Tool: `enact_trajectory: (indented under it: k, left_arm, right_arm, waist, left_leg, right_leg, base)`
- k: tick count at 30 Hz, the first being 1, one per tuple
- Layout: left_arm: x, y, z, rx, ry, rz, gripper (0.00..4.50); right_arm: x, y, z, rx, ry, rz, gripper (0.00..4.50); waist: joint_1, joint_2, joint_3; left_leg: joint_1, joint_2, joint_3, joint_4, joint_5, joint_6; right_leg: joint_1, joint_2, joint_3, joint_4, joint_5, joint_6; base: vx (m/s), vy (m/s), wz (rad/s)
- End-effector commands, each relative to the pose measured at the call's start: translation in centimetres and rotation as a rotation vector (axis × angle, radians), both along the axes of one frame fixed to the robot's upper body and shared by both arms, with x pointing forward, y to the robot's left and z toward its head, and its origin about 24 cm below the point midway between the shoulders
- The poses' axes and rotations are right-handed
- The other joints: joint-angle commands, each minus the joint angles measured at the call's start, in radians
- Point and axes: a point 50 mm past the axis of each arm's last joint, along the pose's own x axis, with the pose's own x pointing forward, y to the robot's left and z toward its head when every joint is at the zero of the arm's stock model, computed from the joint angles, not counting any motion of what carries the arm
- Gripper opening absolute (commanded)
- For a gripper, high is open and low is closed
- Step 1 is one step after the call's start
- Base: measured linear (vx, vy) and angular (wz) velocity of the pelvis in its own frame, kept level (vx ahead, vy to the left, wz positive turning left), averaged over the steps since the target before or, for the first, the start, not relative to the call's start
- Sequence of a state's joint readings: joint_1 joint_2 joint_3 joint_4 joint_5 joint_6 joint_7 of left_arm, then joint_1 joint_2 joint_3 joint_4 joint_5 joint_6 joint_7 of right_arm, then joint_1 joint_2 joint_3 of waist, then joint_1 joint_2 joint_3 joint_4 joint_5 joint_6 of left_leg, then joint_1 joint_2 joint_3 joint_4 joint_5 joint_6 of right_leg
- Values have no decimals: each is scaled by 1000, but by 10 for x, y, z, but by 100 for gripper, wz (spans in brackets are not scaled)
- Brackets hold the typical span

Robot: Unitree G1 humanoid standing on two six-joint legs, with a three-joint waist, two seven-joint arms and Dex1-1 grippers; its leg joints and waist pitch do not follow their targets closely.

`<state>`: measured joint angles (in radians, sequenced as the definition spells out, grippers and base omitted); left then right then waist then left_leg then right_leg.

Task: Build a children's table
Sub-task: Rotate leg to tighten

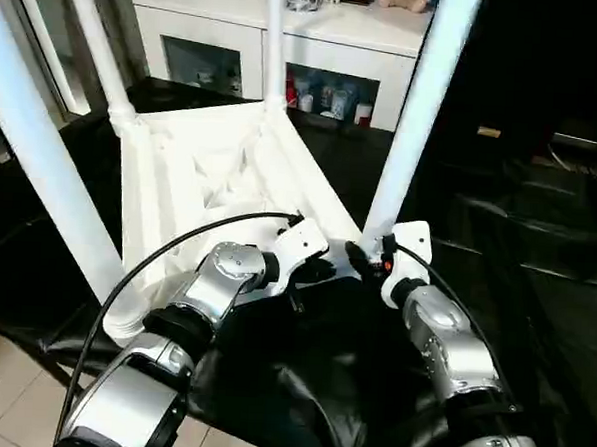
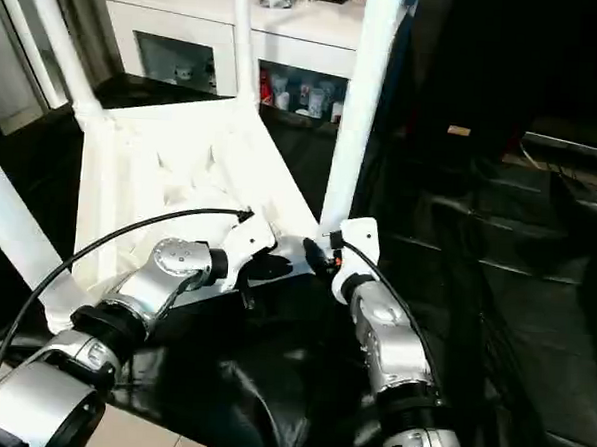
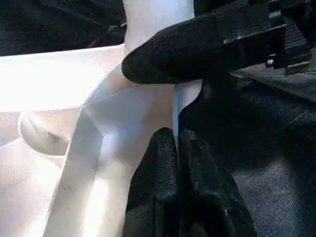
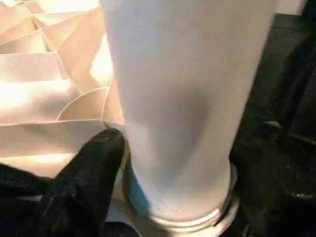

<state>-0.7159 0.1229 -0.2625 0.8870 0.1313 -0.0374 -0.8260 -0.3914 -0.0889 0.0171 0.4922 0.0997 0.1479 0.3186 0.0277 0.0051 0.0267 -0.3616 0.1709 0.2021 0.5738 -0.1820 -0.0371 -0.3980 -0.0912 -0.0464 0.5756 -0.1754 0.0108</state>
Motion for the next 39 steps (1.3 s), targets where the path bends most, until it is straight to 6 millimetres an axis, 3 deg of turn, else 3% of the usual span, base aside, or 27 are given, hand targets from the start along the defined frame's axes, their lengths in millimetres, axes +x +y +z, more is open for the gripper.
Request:
enact_trajectory:
  k: [1, 3, 5, 8, 11, 14, 18, 21, 31, 36, 38, 39]
  left_arm:
    - [-5, 10, -7, -1, 22, -24, 0]
    - [-8, 16, -6, -19, 36, -73, 0]
    - [-12, 22, -4, -32, 47, -128, 0]
    - [-14, 27, -4, -31, 59, -155, 0]
    - [-22, 42, -2, -49, 120, -250, 0]
    - [-26, 46, -2, -70, 153, -280, 0]
    - [-28, 49, -4, -66, 156, -281, 0]
    - [-28, 50, -3, -66, 152, -277, 0]
    - [-30, 52, -3, -69, 165, -291, 0]
    - [-25, 48, -5, -51, 141, -230, 0]
    - [-19, 45, -6, -37, 111, -149, 0]
    - [-13, 40, -7, -38, 88, -76, 0]
  right_arm:
    - [-2, -1, -1, 12, 19, 83, 374]
    - [-4, -7, 4, -21, -6, 180, 374]
    - [-9, -12, 10, -28, -12, 315, 374]
    - [-11, -15, 12, -36, -13, 370, 374]
    - [-18, -22, 19, -48, -7, 534, 374]
    - [-20, -21, 19, -46, 6, 590, 374]
    - [-24, -18, 16, -59, 26, 656, 374]
    - [-25, -17, 15, -56, 31, 669, 347]
    - [-27, -18, 14, -39, 43, 681, 277]
    - [-22, -21, 6, -50, 57, 535, 268]
    - [-17, -21, 2, -51, 55, 425, 268]
    - [-13, -20, -1, -49, 56, 339, 267]
  waist:
    - [-2, -15, -39]
    - [1, -15, -42]
    - [4, -17, -43]
    - [7, -16, -46]
    - [10, -20, -46]
    - [14, -19, -45]
    - [15, -22, -42]
    - [14, -26, -41]
    - [14, -23, -44]
    - [12, -23, -43]
    - [9, -23, -40]
    - [3, -25, -37]
  left_leg:
    - [10, 54, -34, -79, -386, 21]
    - [1, 55, -32, -76, -340, 34]
    - [2, 57, -26, -71, -307, 56]
    - [3, 57, -24, -67, -268, 69]
    - [0, 60, -21, -64, -211, 95]
    - [1, 63, -19, -64, -205, 94]
    - [3, 64, -20, -68, -241, 70]
    - [3, 63, -22, -69, -252, 60]
    - [3, 61, -20, -65, -209, 72]
    - [4, 61, -21, -66, -219, 64]
    - [5, 59, -22, -68, -250, 50]
    - [7, 58, -25, -71, -287, 27]
  right_leg:
    - [22, -56, 35, -91, -428, -146]
    - [31, -59, 37, -81, -362, -166]
    - [30, -56, 37, -74, -289, -197]
    - [33, -57, 36, -67, -244, -217]
    - [37, -56, 35, -58, -172, -246]
    - [37, -56, 33, -54, -172, -262]
    - [35, -58, 34, -59, -244, -247]
    - [34, -59, 35, -62, -275, -233]
    - [37, -57, 34, -56, -211, -246]
    - [35, -57, 35, -57, -224, -245]
    - [32, -58, 35, -64, -282, -230]
    - [27, -58, 35, -73, -361, -206]
  base:
    - [0, 0, 0]
    - [0, 0, 0]
    - [0, 0, 0]
    - [0, 0, 0]
    - [0, 0, 0]
    - [0, 0, 0]
    - [0, 0, 0]
    - [0, 0, 0]
    - [0, 0, 0]
    - [0, 0, 0]
    - [0, 0, 0]
    - [0, 0, 0]
